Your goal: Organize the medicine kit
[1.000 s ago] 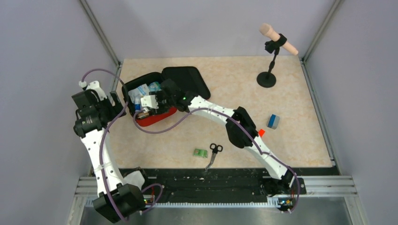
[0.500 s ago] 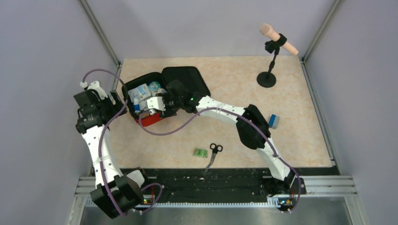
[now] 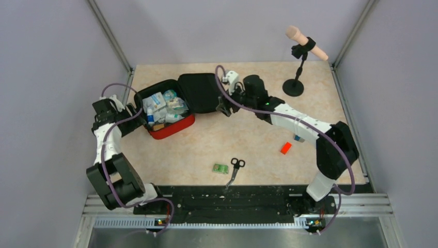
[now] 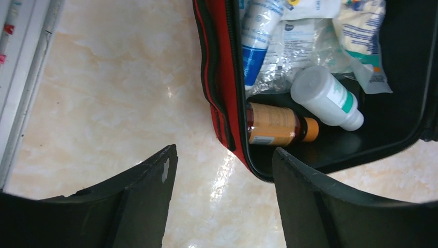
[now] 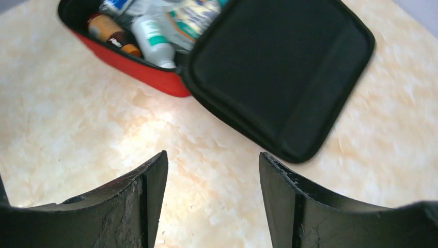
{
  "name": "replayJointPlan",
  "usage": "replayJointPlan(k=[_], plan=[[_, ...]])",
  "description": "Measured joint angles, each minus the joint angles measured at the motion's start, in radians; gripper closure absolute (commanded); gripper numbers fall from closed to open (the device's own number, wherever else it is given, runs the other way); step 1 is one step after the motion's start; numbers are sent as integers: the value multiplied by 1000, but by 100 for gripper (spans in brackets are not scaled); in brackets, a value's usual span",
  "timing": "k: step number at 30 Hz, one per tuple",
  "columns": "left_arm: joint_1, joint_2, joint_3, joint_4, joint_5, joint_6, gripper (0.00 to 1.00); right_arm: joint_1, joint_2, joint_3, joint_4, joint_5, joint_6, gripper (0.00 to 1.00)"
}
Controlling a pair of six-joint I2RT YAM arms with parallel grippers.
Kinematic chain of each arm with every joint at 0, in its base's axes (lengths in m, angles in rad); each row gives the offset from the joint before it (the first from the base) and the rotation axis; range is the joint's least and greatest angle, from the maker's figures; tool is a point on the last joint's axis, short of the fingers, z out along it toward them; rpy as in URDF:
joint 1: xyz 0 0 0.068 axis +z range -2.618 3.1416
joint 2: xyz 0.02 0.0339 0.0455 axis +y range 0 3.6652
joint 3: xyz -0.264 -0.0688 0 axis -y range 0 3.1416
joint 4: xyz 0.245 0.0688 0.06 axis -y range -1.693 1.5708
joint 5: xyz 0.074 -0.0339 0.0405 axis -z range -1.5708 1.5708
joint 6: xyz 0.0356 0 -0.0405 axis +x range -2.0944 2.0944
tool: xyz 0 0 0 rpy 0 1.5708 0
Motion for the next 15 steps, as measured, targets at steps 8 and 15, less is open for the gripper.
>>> replayJointPlan(k=[8,15], plan=[[-23,90,11,35,-12,-9,30,-187,-99,-203,88,-59,274,32],[-256,-54,10,89,38,110,31,-290,-162,-256,-56,-189,272,36]])
